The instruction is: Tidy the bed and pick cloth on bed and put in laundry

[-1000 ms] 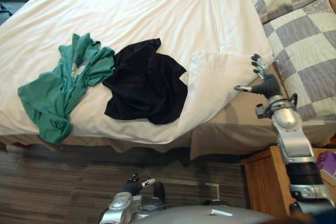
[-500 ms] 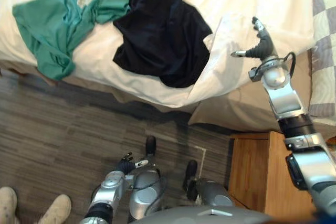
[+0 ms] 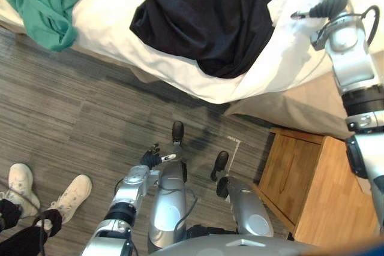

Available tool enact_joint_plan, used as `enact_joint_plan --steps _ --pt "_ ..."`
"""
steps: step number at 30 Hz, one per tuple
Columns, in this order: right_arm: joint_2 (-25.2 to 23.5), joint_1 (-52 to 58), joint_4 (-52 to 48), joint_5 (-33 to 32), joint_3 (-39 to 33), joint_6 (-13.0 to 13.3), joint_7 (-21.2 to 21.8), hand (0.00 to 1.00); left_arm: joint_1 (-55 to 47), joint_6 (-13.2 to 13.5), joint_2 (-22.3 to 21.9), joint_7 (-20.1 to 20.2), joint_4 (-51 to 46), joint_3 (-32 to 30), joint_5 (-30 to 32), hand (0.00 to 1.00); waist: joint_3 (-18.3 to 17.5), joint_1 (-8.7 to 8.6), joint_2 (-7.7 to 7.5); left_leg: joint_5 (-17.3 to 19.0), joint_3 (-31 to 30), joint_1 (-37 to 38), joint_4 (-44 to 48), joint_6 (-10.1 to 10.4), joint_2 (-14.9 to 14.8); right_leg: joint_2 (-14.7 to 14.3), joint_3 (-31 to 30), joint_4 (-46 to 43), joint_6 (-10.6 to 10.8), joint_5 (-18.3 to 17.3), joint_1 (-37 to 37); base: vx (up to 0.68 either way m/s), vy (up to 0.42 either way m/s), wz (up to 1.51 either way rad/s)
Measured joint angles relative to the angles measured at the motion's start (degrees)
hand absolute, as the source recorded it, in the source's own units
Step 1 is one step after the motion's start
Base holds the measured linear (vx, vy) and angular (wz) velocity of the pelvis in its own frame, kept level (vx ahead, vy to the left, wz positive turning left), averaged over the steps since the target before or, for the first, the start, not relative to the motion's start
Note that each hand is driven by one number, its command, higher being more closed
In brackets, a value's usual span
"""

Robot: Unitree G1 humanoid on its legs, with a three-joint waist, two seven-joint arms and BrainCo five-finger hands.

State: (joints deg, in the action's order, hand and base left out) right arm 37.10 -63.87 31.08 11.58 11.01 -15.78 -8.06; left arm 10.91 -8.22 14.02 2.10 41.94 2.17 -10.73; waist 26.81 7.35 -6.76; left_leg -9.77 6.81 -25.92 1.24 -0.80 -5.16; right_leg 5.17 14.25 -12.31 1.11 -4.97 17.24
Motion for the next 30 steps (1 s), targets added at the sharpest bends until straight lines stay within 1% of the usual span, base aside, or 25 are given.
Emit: enact_joint_plan --steps 1,3,4,5,9,12,14,16,18,19,21,25,27,30 --pt "0.2 -0.8 0.5 0.6 0.5 -0.4 0.1 0.00 0.4 0.0 0.0 0.0 0.0 0.0 -0.1 0.00 0.1 -0.01 0.08 0.2 0.0 -0.8 0.6 0.0 0.0 0.1 0.0 -0.5 0.0 -0.2 0.8 0.00 0.000 0.00" --pt "1.5 -2.6 1.8 2.1 1.2 -2.0 0.9 0.00 3.1 0.1 -0.6 0.0 1.6 0.2 -2.3 0.00 0.5 0.04 0.86 0.8 -0.5 -4.2 2.7 0.2 0.1 0.5 0.5 -2.5 0.0 -1.7 3.6 -0.02 -0.007 0.09" --pt "1.8 -3.1 2.3 2.9 1.4 -2.6 1.4 1.00 3.8 0.1 -1.0 0.0 2.1 0.2 -2.4 0.00 0.6 0.08 1.02 0.9 -0.6 -4.9 3.2 0.4 0.2 0.8 0.7 -3.1 0.2 -2.2 4.4 -0.04 -0.017 0.13" --pt "1.9 -3.8 2.6 3.5 1.5 -3.6 2.3 1.00 4.5 0.2 -1.5 0.0 2.2 0.1 -3.5 0.00 0.7 0.04 1.20 1.1 -0.9 -6.4 4.0 0.6 0.3 1.0 0.7 -4.5 0.1 -3.4 6.0 -0.04 -0.020 0.07" --pt "2.0 -4.4 2.2 7.2 1.5 -6.1 6.3 1.00 4.7 0.4 -2.6 0.0 2.2 -0.1 -4.5 0.00 0.8 0.16 1.35 1.2 -0.8 -9.5 5.9 0.8 -0.4 1.5 0.6 -9.3 -0.7 -5.4 10.4 -0.04 -0.063 0.00" --pt "2.2 -4.6 1.1 7.1 1.5 -7.0 8.0 1.00 4.7 0.4 -3.2 -0.5 2.1 -0.2 -4.5 0.00 0.8 0.11 1.36 1.4 -0.3 -9.7 6.2 1.0 -0.7 1.6 0.4 -10.8 -1.0 -6.2 11.4 0.00 -0.052 -0.08" --pt "2.4 -4.9 0.4 5.1 2.2 -6.9 7.8 1.00 4.7 0.6 -3.3 -0.7 1.8 -0.3 -4.5 0.00 0.7 0.09 1.41 1.8 0.2 -10.5 6.9 1.3 -1.0 1.5 -0.3 -11.8 -1.2 -6.7 12.5 0.02 -0.072 -0.11" --pt "2.4 -4.9 0.3 2.8 2.3 -5.7 7.2 1.00 4.7 0.9 -3.2 -0.8 1.8 -0.4 -4.5 0.00 0.7 -0.04 1.41 1.9 0.8 -10.6 7.0 1.3 -1.3 1.4 -0.9 -11.9 -1.2 -6.8 12.9 0.03 -0.053 -0.12" --pt "2.4 -4.2 0.3 2.5 2.4 -4.0 7.1 1.00 4.7 1.0 -3.2 -0.9 1.6 -0.4 -5.1 0.00 0.6 -0.18 1.37 1.9 1.2 -10.5 7.4 1.0 -1.4 1.4 -1.1 -11.8 -1.2 -6.7 12.7 0.06 -0.036 -0.07" --pt "2.4 -3.8 0.3 2.5 2.4 -3.6 7.1 1.00 4.8 1.0 -3.2 -0.9 1.6 -0.3 -5.7 0.00 0.6 -0.21 1.36 2.0 1.3 -10.3 7.6 1.0 -1.5 1.4 -1.1 -11.7 -1.2 -6.7 12.5 0.10 -0.045 -0.05" --pt "2.3 -2.1 0.6 1.4 2.5 -1.6 6.9 1.00 4.8 1.2 -3.6 -0.8 0.7 0.0 -6.2 0.00 0.6 -0.32 1.30 2.3 2.0 -9.0 8.0 1.0 -1.6 1.4 -1.1 -11.4 -1.1 -6.6 11.0 0.10 -0.036 -0.02" --pt "2.3 2.2 0.2 -2.4 2.2 0.1 5.3 1.00 4.9 1.1 -3.8 -0.8 -0.4 1.4 -6.5 0.00 0.3 -0.53 1.27 3.0 2.2 -6.3 8.0 1.2 -1.8 1.0 -1.1 -9.6 -0.7 -6.4 7.4 0.07 -0.013 -0.01" --pt "2.3 7.0 -2.0 -3.9 -0.7 1.2 4.8 1.00 4.7 0.0 -3.7 -0.8 -0.8 2.3 -6.6 0.00 0.0 -0.85 1.32 3.3 2.2 -4.4 8.1 1.2 -1.8 0.8 -1.2 -8.1 -0.5 -6.0 4.9 0.05 0.003 -0.03" --pt "1.9 13.1 -5.7 -6.6 -5.2 1.3 4.2 1.00 3.6 -1.4 -3.4 -0.8 -1.4 2.4 -6.5 0.00 0.0 -1.36 1.31 3.9 2.7 -1.8 8.0 1.1 -1.9 0.6 -1.6 -6.1 -0.1 -5.1 1.8 0.04 0.022 -0.10"
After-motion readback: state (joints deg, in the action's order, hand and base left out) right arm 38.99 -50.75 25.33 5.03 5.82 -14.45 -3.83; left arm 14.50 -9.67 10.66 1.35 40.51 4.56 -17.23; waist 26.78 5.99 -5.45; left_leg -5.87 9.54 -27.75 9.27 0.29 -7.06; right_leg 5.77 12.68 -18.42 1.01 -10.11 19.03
